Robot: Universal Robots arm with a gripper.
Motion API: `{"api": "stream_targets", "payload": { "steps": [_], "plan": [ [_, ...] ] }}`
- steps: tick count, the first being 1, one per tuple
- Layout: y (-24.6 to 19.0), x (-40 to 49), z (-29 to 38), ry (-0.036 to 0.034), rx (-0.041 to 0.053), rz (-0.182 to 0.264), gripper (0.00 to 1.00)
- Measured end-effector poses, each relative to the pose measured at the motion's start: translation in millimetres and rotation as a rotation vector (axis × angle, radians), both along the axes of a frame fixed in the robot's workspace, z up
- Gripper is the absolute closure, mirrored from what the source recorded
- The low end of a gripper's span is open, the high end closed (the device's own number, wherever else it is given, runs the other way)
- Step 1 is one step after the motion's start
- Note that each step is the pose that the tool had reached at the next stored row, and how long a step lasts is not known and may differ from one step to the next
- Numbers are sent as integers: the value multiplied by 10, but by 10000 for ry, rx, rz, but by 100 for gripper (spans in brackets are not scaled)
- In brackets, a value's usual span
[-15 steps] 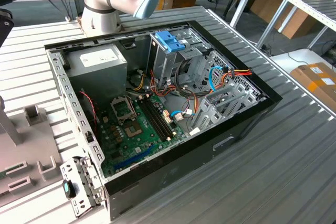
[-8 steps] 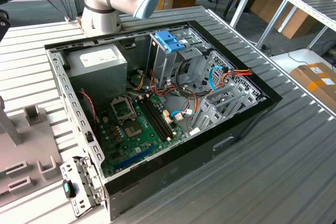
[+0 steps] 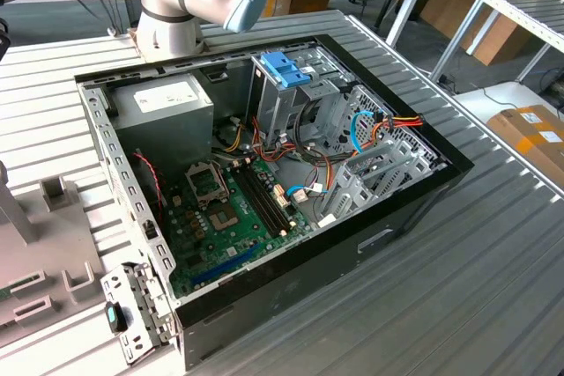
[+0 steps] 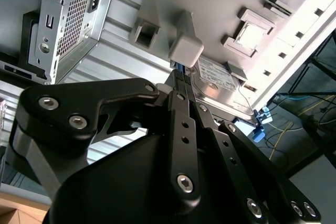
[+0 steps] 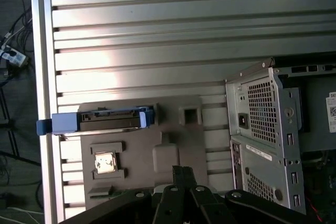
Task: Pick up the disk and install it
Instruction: 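Reach for the disk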
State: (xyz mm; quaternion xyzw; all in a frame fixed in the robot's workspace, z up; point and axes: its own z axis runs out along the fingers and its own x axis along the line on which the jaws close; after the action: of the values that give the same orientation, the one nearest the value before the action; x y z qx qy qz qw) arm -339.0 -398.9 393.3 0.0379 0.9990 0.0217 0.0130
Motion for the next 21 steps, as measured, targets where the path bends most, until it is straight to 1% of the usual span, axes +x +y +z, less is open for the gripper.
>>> {"api": "stream_targets", "payload": {
  "steps": [11,21],
  "plan": [
    [0,-48,0,0,0,0,90],
    [0,-115,0,0,0,1,90]
  ]
}}
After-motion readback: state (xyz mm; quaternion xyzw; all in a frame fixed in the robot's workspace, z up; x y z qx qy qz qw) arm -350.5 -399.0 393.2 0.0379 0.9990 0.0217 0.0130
